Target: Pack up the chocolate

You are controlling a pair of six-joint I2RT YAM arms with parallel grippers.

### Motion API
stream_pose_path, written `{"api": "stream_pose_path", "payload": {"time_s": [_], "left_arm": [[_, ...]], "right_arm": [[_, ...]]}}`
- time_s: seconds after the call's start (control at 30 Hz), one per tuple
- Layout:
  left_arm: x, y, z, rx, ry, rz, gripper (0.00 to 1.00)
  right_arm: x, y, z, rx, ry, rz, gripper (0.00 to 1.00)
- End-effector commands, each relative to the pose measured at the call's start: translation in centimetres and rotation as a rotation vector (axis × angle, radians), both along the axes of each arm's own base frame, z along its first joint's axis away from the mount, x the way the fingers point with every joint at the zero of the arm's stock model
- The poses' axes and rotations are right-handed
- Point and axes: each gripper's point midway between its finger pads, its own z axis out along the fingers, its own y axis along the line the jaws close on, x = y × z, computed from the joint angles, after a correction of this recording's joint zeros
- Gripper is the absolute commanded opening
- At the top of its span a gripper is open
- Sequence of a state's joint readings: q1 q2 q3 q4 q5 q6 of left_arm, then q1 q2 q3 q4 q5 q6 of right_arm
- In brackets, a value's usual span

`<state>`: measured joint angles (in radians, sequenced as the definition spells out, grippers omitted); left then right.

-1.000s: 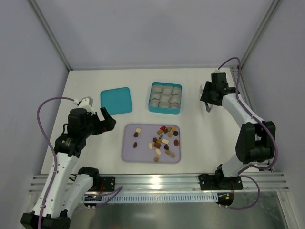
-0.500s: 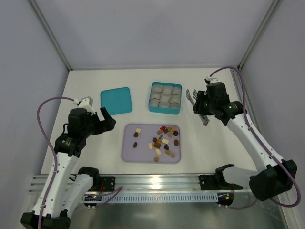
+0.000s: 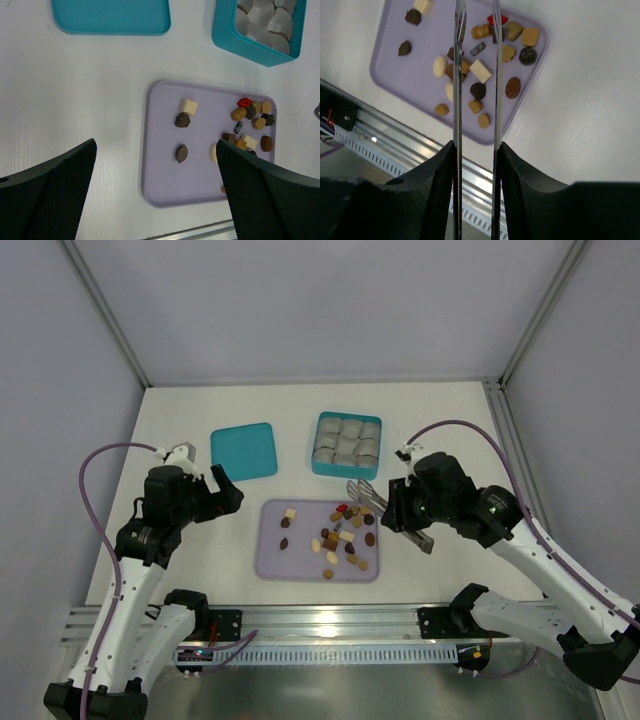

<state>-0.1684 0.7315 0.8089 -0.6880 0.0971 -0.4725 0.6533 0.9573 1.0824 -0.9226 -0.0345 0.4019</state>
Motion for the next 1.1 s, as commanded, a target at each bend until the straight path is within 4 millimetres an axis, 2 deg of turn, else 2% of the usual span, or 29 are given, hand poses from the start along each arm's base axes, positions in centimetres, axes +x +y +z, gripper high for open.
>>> {"api": "stream_pose_path", "payload": {"time_s": [0.0, 0.03, 0.13, 0.27, 0.33, 0.47, 0.67, 1.07], "left_arm": [[0.4, 0.1, 0.4, -0.004, -0.019, 0.013, 1.00], [0.4, 0.1, 0.3, -0.005, -0.017, 0.015, 1.00], [0.4, 0.1, 0.2, -0.003, -0.013, 0.014, 1.00], [0.4, 0.1, 0.1, -0.001, -0.008, 0.014, 1.00], [0.4, 0.1, 0.2, 0.000, -0.012, 0.016, 1.00], [0.4, 0.1, 0.1, 0.001, -0.009, 0.016, 1.00], [0.4, 0.0, 0.1, 0.002, -0.007, 0.013, 1.00], [0.3, 0.0, 0.0, 0.006, -0.005, 0.013, 1.00]], "right_arm": [[-2.4, 1.6, -1.1, 0.010, 0.073, 0.058, 0.41], [-3.1, 2.6, -1.2, 0.007, 0.080, 0.100, 0.41], [-3.5, 4.7, -1.3, -0.004, 0.083, 0.163, 0.41], [-3.3, 7.2, -1.5, -0.026, 0.086, 0.240, 0.41], [-3.2, 7.9, -2.1, -0.055, 0.097, 0.267, 0.41], [-3.0, 7.7, -2.5, -0.091, 0.096, 0.280, 0.41], [-3.5, 6.4, -3.3, -0.142, 0.112, 0.285, 0.41], [-4.0, 5.7, -4.8, -0.192, 0.139, 0.305, 0.41]]}}
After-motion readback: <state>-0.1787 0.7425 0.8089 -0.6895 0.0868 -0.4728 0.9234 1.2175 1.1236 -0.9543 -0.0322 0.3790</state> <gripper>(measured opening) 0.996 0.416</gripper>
